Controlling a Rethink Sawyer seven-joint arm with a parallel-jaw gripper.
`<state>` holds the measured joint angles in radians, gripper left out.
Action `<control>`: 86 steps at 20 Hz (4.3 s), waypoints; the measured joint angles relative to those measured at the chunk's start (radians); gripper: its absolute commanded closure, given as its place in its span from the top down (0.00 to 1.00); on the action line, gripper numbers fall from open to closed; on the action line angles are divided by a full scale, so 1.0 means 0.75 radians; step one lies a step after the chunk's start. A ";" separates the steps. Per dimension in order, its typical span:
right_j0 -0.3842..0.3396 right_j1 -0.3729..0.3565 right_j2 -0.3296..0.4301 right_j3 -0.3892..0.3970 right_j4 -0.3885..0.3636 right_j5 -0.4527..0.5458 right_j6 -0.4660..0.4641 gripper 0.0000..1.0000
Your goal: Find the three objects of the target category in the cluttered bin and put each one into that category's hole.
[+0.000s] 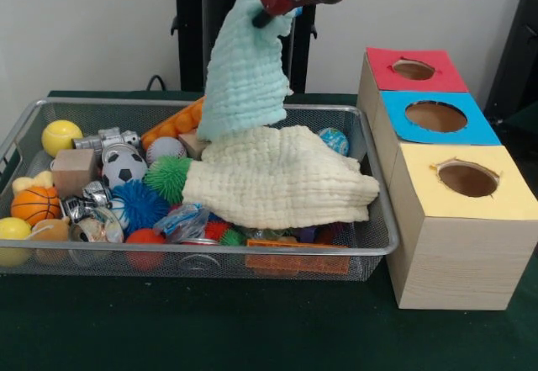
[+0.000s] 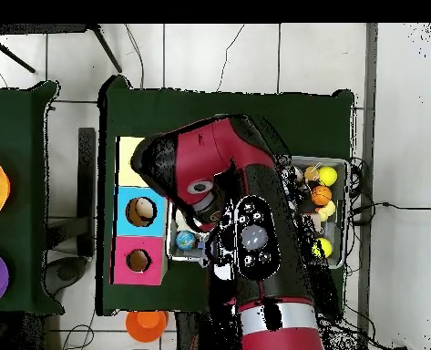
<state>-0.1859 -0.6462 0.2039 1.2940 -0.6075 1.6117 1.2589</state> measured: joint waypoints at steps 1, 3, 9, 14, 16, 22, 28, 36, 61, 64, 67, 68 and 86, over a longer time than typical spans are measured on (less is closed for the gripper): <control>-0.008 0.002 0.003 0.000 -0.006 -0.010 0.000 0.00; -0.033 0.012 0.010 -0.003 -0.026 -0.035 0.000 0.00; -0.120 0.066 0.045 -0.044 -0.072 -0.047 -0.010 0.00; -0.219 0.109 0.100 -0.065 -0.084 -0.047 -0.089 0.00; -0.269 0.124 0.126 -0.068 -0.086 -0.047 -0.169 0.00; -0.350 0.128 0.171 -0.068 -0.089 -0.047 -0.346 0.00; -0.403 0.118 0.197 -0.070 -0.118 -0.047 -0.536 0.00; -0.416 0.115 0.198 -0.071 -0.216 -0.047 -0.734 0.00; -0.435 0.116 0.198 -0.106 -0.342 -0.047 -0.904 0.00; -0.438 0.116 0.198 -0.107 -0.342 -0.047 -0.919 0.00; -0.438 0.116 0.198 -0.106 -0.343 -0.047 -0.933 0.00; -0.439 0.117 0.198 -0.106 -0.343 -0.047 -0.935 0.00; -0.467 0.112 0.198 -0.107 -0.343 -0.047 -0.937 1.00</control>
<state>-0.5359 -0.5624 0.3524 1.2136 -0.8644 1.5765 0.5558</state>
